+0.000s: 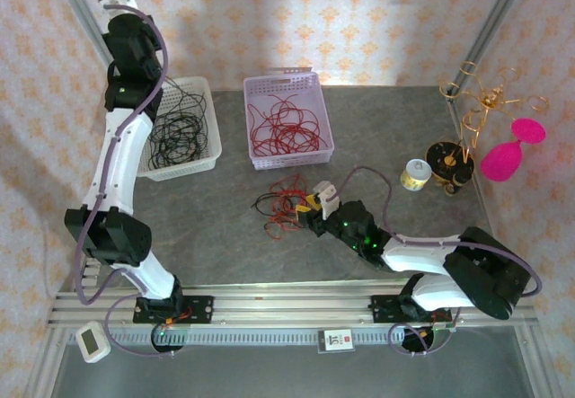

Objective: Untangle the cables
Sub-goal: Place the cable into the container.

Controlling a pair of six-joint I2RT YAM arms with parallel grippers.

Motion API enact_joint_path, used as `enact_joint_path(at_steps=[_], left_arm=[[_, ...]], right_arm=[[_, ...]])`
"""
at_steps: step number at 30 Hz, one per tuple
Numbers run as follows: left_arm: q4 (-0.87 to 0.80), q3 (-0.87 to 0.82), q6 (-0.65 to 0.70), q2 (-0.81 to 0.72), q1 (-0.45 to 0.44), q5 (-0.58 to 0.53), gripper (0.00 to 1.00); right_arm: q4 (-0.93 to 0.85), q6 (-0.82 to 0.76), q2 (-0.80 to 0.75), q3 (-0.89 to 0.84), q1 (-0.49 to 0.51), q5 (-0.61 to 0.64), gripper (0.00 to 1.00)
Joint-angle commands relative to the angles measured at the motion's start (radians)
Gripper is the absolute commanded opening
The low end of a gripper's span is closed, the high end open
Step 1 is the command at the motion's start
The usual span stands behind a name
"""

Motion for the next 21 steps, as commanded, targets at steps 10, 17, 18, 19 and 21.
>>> enact_joint_path(at_steps=[10,17,18,19,21], left_arm=[[0.110,-0.270,-0.147,0.071,0.091,0.104,0.00],[0.088,-0.369,-0.207,0.136,0.095,0.184,0.00],[0.081,-0.376,-0.215,0.148,0.095,0.199,0.02],[0.073,-0.385,-0.229,0.160,0.095,0.212,0.07],[0.064,-0.405,-0.253,0.178,0.095,0.237,0.23]], right_arm=[[0.004,-0.014,0.019,0.034,0.005,-0.014,0.42],[-0.002,-0.016,0.021,0.036,0.005,-0.016,0.42],[-0.002,-0.016,0.021,0.036,0.005,-0.016,0.42],[-0.002,-0.019,0.021,0.036,0.005,-0.014,0.42],[-0.002,-0.019,0.021,0.036,0.005,-0.014,0.43]])
